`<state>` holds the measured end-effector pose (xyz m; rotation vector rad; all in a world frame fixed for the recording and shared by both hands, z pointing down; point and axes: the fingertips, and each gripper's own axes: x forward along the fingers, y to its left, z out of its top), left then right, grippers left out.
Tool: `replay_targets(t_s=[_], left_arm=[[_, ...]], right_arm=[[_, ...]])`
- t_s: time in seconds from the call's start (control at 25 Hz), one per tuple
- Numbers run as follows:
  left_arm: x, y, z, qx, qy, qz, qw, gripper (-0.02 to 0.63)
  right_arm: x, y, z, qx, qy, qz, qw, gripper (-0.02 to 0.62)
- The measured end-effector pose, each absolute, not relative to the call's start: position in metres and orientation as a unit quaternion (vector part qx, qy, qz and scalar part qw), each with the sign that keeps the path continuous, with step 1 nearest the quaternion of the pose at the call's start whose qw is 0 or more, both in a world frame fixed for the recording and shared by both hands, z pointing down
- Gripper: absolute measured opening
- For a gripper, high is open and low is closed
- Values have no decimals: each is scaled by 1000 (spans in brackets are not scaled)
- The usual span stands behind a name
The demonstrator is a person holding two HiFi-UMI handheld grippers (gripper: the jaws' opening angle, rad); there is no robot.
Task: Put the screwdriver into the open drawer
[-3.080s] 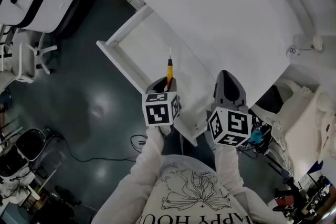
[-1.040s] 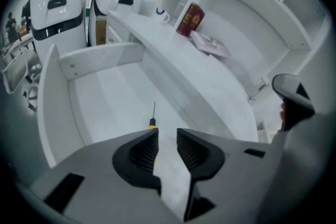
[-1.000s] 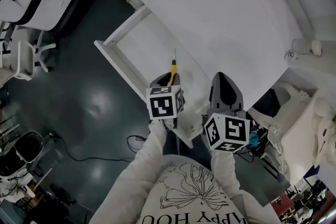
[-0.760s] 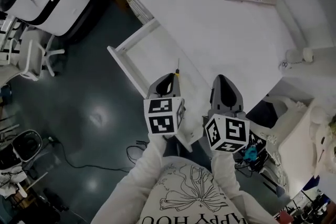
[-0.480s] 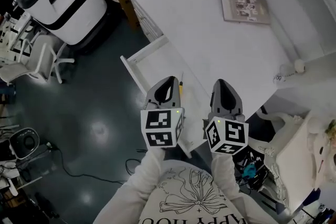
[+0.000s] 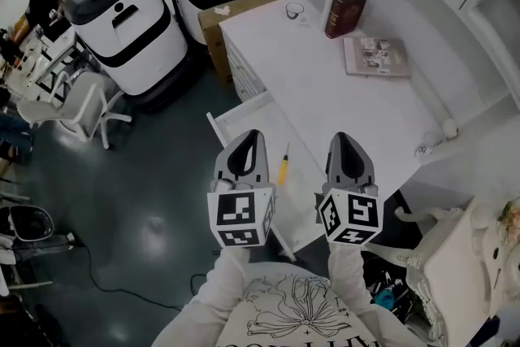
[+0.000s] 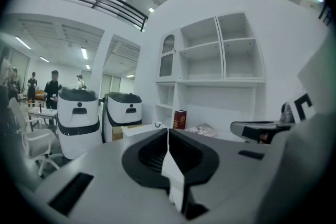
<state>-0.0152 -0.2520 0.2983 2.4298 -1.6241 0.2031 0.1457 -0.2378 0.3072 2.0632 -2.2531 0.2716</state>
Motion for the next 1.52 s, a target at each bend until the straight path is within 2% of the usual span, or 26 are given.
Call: replay_targets(t_s=[0.32, 1.52], left_arm=[[-36, -229, 258, 817, -572, 34, 68, 9], [-43, -228, 252, 815, -575, 30, 67, 9]], right_arm=[[135, -227, 273, 662, -746, 63, 16, 5], [128, -229, 264, 657, -751, 54, 22, 4]])
